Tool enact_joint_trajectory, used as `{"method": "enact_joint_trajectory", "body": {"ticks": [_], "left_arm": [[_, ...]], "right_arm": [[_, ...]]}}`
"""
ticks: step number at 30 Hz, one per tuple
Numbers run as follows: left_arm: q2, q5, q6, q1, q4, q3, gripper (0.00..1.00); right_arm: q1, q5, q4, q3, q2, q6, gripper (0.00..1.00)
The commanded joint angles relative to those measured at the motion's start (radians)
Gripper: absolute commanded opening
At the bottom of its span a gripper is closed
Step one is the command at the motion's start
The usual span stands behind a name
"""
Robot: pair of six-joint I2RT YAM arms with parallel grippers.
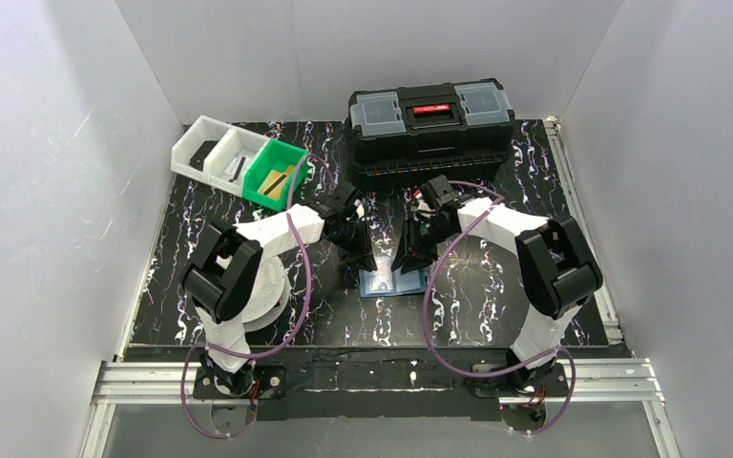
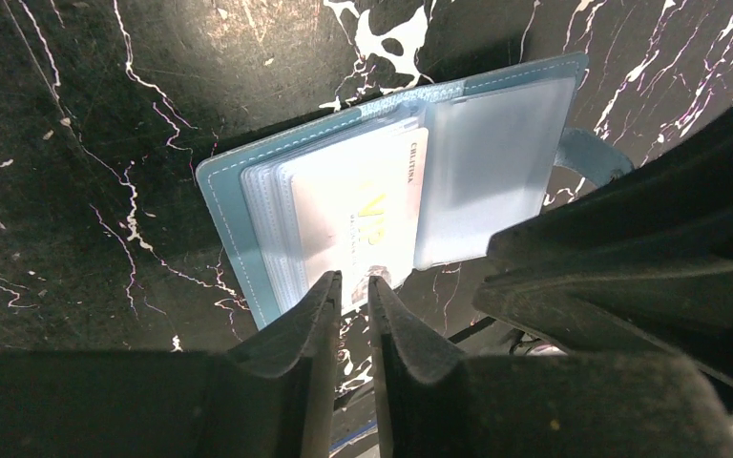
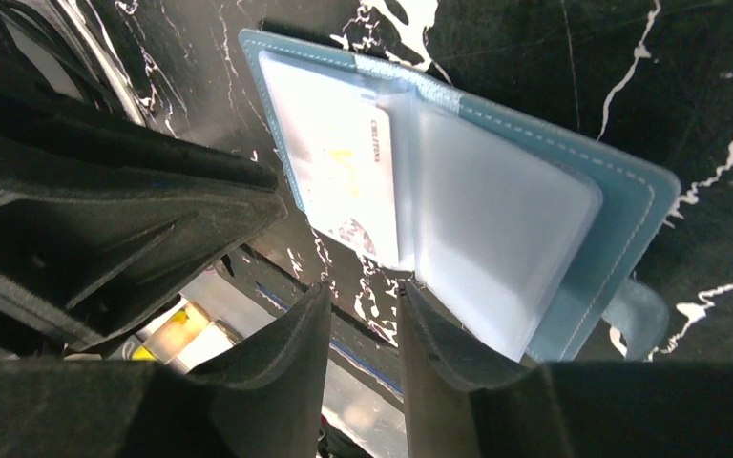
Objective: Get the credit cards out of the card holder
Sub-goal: Remove the credit card from the card holder.
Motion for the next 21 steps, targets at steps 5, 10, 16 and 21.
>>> {"method": "enact_joint_trajectory", "body": {"ticks": [5, 10, 16, 21], "left_arm": [[0.016, -0.013, 0.022, -0.001, -0.017, -0.004, 0.11], [0.027, -0.016, 0.025, -0.002, -0.022, -0.002, 0.08], [0.036, -0.023, 0.024, -0.007, -0.029, 0.001, 0.07], [0.079, -0.043, 0.018, -0.032, -0.05, 0.019, 0.04]], "right_arm": [[0.003, -0.044, 0.079, -0.008, 0.057, 0.018, 0.39], [-0.001, -0.06, 0.12, -0.039, 0.084, 0.028, 0.38], [-0.016, -0.076, 0.162, -0.078, 0.098, 0.042, 0.38], [-0.03, -0.096, 0.201, -0.102, 0.107, 0.056, 0.38]]}}
